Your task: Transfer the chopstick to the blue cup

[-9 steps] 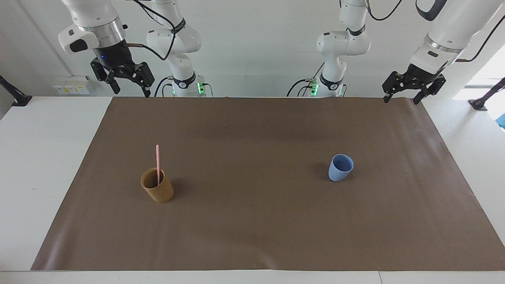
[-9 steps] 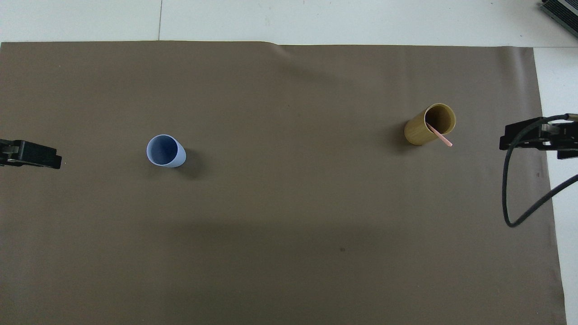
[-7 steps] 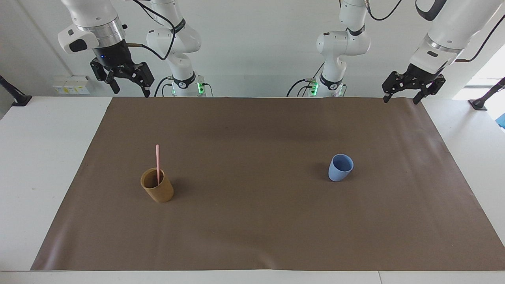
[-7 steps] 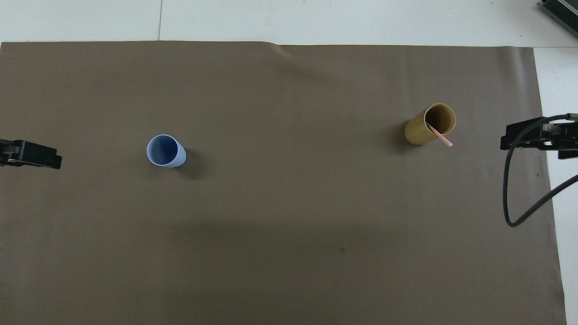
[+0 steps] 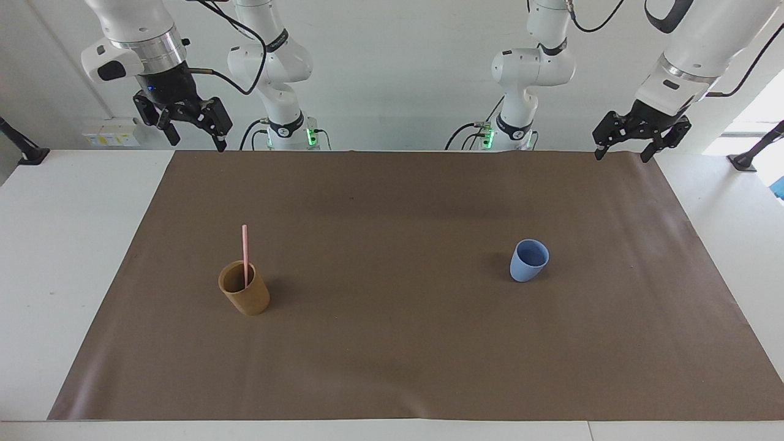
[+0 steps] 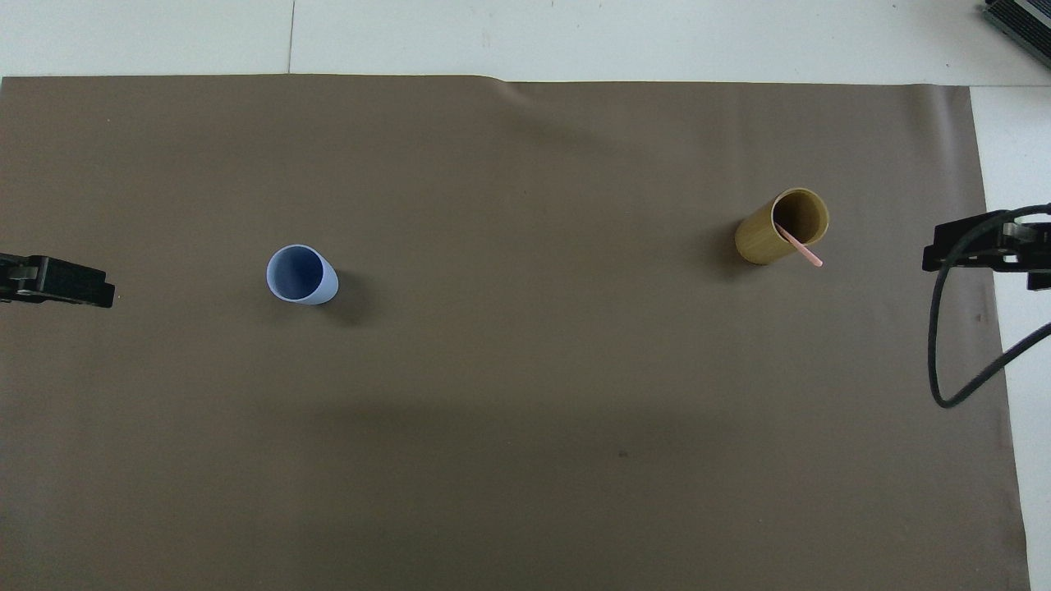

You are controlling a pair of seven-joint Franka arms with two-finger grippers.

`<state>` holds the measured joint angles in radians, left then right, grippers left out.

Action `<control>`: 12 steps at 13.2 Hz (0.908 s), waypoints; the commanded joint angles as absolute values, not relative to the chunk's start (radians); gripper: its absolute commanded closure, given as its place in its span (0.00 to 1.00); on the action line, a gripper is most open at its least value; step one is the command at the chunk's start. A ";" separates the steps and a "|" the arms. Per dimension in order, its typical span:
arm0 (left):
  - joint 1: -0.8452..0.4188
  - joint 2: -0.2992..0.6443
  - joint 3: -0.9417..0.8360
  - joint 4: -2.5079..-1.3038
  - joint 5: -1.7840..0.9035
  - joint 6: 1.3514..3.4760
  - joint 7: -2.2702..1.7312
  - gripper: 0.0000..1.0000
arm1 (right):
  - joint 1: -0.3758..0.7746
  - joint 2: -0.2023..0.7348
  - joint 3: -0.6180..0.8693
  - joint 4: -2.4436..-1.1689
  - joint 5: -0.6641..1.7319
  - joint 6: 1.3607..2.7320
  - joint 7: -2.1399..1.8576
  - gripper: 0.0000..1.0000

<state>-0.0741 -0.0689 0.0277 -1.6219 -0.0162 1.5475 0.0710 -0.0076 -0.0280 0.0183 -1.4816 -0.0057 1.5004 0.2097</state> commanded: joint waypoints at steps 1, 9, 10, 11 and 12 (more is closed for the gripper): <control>-0.063 -0.089 0.023 -1.744 -0.018 1.673 0.077 0.00 | -0.025 -0.035 0.028 -1.483 0.014 1.503 0.222 0.00; -0.074 -0.025 0.023 -1.965 -0.054 2.023 0.075 0.00 | -0.025 -0.035 0.028 -1.483 0.014 1.503 0.221 0.00; -0.072 0.001 0.023 -1.965 -0.055 2.075 0.074 0.00 | -0.025 -0.035 0.028 -1.485 0.014 1.503 0.221 0.00; -0.074 0.029 0.023 -1.965 -0.060 2.123 0.054 0.00 | -0.025 -0.035 0.028 -1.483 0.014 1.503 0.221 0.00; -0.081 0.061 0.023 -1.965 -0.060 2.149 0.016 0.00 | -0.025 -0.035 0.028 -1.483 0.014 1.503 0.222 0.00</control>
<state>-0.0742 0.0156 0.0218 -1.9579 -0.0431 2.0818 0.0558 -0.0076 -0.0280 0.0182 -1.4816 -0.0057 1.5004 0.2097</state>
